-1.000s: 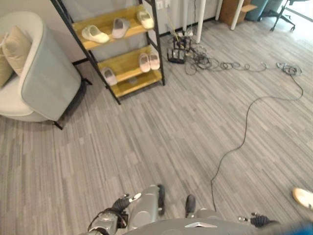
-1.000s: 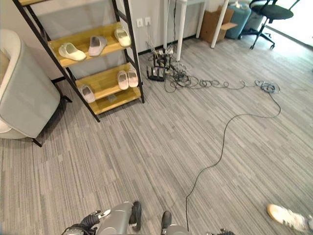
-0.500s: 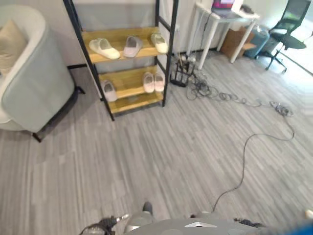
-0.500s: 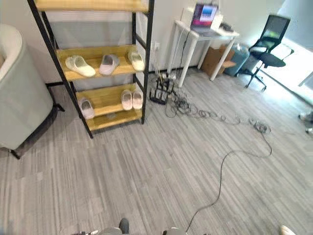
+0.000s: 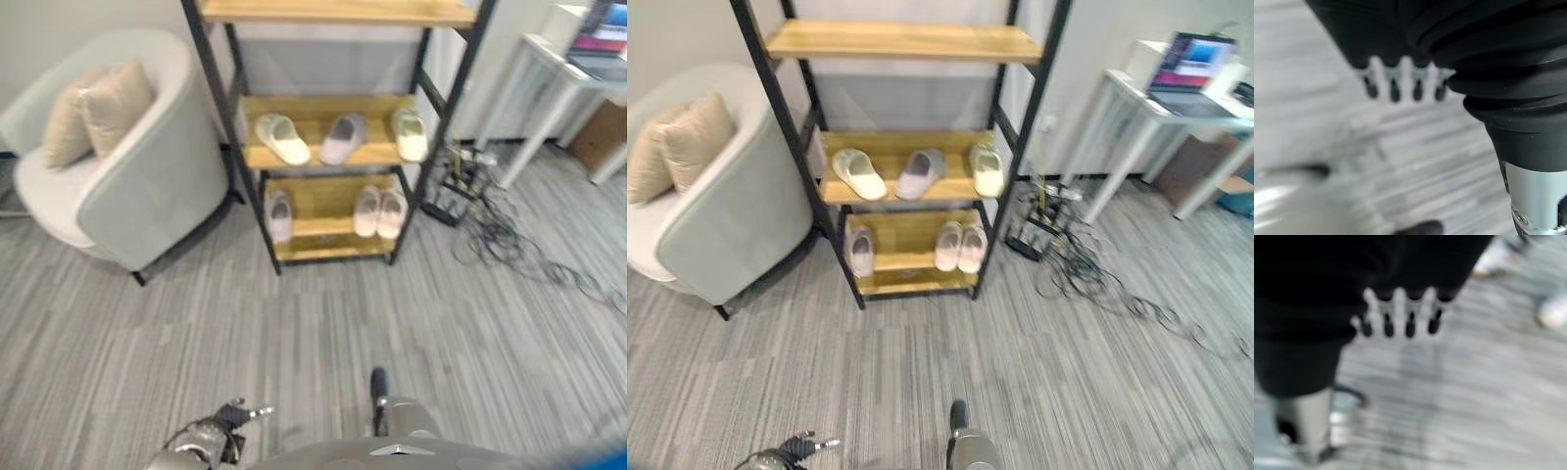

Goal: Arrange the slippers neatly on the shoe rack.

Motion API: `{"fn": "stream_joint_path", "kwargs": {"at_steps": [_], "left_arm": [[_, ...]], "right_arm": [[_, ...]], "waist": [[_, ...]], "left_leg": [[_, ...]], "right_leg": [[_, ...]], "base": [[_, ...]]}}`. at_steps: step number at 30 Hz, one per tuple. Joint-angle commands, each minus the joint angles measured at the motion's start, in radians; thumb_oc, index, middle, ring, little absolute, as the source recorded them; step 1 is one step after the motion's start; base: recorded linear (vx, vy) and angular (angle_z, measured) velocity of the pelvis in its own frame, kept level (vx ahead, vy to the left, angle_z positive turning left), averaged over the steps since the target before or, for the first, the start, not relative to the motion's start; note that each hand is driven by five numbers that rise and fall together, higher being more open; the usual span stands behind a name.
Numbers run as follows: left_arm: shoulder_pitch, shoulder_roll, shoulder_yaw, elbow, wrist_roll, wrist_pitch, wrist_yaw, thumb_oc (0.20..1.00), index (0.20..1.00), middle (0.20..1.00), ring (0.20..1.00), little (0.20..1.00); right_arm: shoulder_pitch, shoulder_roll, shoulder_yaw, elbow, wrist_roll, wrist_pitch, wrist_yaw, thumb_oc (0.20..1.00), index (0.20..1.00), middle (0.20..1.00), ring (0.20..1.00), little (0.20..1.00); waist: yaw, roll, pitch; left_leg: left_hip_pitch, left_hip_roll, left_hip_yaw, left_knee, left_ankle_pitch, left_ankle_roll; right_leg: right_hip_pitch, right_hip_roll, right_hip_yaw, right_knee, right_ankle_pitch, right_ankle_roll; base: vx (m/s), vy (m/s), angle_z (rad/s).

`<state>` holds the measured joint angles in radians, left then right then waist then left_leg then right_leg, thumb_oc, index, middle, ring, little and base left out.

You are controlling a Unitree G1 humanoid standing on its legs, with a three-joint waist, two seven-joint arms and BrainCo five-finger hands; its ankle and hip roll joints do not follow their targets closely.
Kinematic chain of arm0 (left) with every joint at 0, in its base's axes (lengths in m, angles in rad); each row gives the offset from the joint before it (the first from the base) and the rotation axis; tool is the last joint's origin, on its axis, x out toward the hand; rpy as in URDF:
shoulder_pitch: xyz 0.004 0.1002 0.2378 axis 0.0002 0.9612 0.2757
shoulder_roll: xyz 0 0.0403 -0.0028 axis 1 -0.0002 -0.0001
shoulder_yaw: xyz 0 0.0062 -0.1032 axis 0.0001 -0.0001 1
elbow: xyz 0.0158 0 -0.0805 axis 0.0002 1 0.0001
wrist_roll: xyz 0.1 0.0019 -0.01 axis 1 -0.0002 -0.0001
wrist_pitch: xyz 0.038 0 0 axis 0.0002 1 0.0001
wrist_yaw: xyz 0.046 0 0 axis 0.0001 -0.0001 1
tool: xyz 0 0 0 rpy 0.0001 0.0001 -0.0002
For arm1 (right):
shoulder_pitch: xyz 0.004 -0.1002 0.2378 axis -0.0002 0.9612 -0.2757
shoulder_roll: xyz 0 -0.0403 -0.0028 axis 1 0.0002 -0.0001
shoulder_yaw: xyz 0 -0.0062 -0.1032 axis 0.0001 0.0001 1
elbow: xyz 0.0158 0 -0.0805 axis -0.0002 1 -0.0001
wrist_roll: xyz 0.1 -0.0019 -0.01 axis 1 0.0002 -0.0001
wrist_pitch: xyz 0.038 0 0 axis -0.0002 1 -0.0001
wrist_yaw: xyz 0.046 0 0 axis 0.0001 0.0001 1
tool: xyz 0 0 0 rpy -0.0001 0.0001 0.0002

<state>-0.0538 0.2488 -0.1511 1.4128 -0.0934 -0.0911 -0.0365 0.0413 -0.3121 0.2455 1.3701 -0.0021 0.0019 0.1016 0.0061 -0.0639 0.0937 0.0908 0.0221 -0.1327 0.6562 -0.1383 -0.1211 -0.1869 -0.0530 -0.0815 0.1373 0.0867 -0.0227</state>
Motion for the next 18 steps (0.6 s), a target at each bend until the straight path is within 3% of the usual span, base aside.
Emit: {"fn": "stream_joint_path", "kwargs": {"at_steps": [1,2,4,6,7,8,9,10,11,12,16,18], "left_arm": [[-0.05,0.046,0.042,-0.046,-0.127,0.007,0.038,1.0,1.0,1.0,1.0,1.0],[-0.05,0.046,0.042,-0.046,-0.127,0.007,0.038,1.0,1.0,1.0,1.0,1.0],[-0.053,0.043,0.093,-0.035,-0.201,-0.001,0.049,1.0,1.0,1.0,1.0,1.0],[-0.03,0.032,0.114,-0.022,-0.218,-0.007,0.061,1.0,1.0,1.0,1.0,1.0],[-0.025,0.026,0.112,-0.02,-0.214,-0.007,0.065,1.0,1.0,1.0,1.0,1.0],[-0.025,0.026,0.112,-0.02,-0.214,-0.007,0.065,1.0,1.0,1.0,1.0,1.0],[-0.018,0.024,0.11,-0.003,-0.19,-0.004,0.078,1.0,1.0,1.0,1.0,1.0],[-0.017,0.024,0.11,-0.003,-0.19,-0.004,0.078,1.0,1.0,1.0,1.0,1.0],[-0.013,0.027,0.102,0.0,-0.197,-0.004,0.077,1.0,1.0,1.0,1.0,1.0],[-0.01,0.027,0.113,0.018,-0.197,-0.001,0.075,1.0,1.0,1.0,1.0,1.0],[0.021,0.042,0.143,0.05,-0.154,0.006,0.087,1.0,1.0,1.0,1.0,1.0],[0.027,0.052,0.146,0.046,-0.166,-0.003,0.084,1.0,1.0,1.0,1.0,1.0]], "right_arm": [[-0.036,-0.037,0.039,-0.047,0.05,-0.007,-0.024,1.0,1.0,1.0,1.0,1.0],[-0.036,-0.036,0.039,-0.047,0.05,-0.007,-0.024,1.0,1.0,1.0,1.0,1.0],[-0.043,-0.034,0.056,-0.095,0.076,-0.023,-0.008,1.0,1.0,1.0,1.0,1.0],[-0.044,-0.047,0.072,-0.12,0.058,-0.027,-0.003,1.0,1.0,1.0,1.0,1.0],[-0.048,-0.046,0.071,-0.118,0.052,-0.029,-0.007,1.0,1.0,1.0,1.0,1.0],[-0.048,-0.046,0.071,-0.118,0.052,-0.029,-0.007,1.0,1.0,1.0,1.0,1.0],[-0.05,-0.042,0.076,-0.122,0.035,-0.031,-0.016,1.0,1.0,1.0,1.0,1.0],[-0.05,-0.042,0.076,-0.122,0.035,-0.031,-0.016,1.0,1.0,1.0,1.0,1.0],[-0.061,-0.037,0.095,-0.133,0.019,-0.035,-0.023,1.0,1.0,1.0,1.0,1.0],[-0.064,-0.032,0.109,-0.143,0.0,-0.04,-0.021,1.0,1.0,1.0,1.0,1.0],[-0.051,-0.025,0.122,-0.174,-0.057,-0.05,-0.031,1.0,1.0,1.0,1.0,1.0],[-0.048,-0.011,0.048,-0.2,0.101,-0.052,0.007,1.0,1.0,1.0,1.0,1.0]], "waist": [[-0.004,-0.03,0.105],[-0.006,-0.032,0.103],[0.016,-0.045,0.097],[0.049,-0.058,0.078],[0.059,-0.058,0.069],[0.059,-0.06,0.072],[0.073,-0.044,0.057],[0.073,-0.046,0.063],[0.108,-0.042,0.06],[0.117,-0.04,0.054],[0.114,-0.048,0.028],[0.097,-0.056,0.008]], "left_leg": [[-0.222,0.077,0.134,0.05,0.173,0.093],[-0.225,0.075,0.133,0.049,0.176,0.094],[-0.25,0.117,0.217,0.018,0.152,0.1],[-0.299,0.113,0.244,-0.161,0.109,0.094],[-0.3,0.122,0.236,-0.259,0.119,0.085],[-0.293,0.119,0.237,-0.265,0.121,0.085],[-0.291,0.161,0.214,-0.483,0.212,0.046],[-0.275,0.158,0.216,-0.501,0.221,0.045],[-0.305,0.166,0.148,-0.618,0.274,0.03],[-0.285,0.155,0.102,-0.668,0.281,0.025],[-0.261,0.123,0.102,-0.629,0.262,0.023],[-0.248,0.09,0.131,-0.59,0.217,0.042]], "right_leg": [[0.095,-0.044,-0.035,-0.001,-0.083,0.067],[0.093,-0.046,-0.036,-0.001,-0.082,0.068],[0.14,-0.044,-0.074,0.001,-0.122,0.056],[0.219,-0.047,-0.115,-0.021,-0.166,0.069],[0.23,-0.05,-0.123,-0.026,-0.172,0.077],[0.234,-0.052,-0.123,-0.026,-0.173,0.077],[0.266,-0.04,-0.136,-0.037,-0.195,0.092],[0.274,-0.043,-0.136,-0.038,-0.196,0.092],[0.32,-0.032,-0.134,-0.05,-0.213,0.096],[0.328,-0.028,-0.123,-0.05,-0.219,0.105],[0.352,-0.067,-0.1,-0.046,-0.208,0.139],[0.343,-0.114,-0.07,-0.056,-0.173,0.167]], "base": [[0.12,-0.222,0.12],[0.2,-0.204,0.22],[0.35,-0.15,0.13],[0.53,-0.024,0.38],[0.28,0.06,0.62],[0.37,0.15,0.6],[0.27,0.109,0.37],[0.5,0.191,0.09],[0.36,0.137,-0.01],[0.49,0.218,-0.17],[0.32,0.288,-0.57],[0.2,0.328,-0.26]]}}
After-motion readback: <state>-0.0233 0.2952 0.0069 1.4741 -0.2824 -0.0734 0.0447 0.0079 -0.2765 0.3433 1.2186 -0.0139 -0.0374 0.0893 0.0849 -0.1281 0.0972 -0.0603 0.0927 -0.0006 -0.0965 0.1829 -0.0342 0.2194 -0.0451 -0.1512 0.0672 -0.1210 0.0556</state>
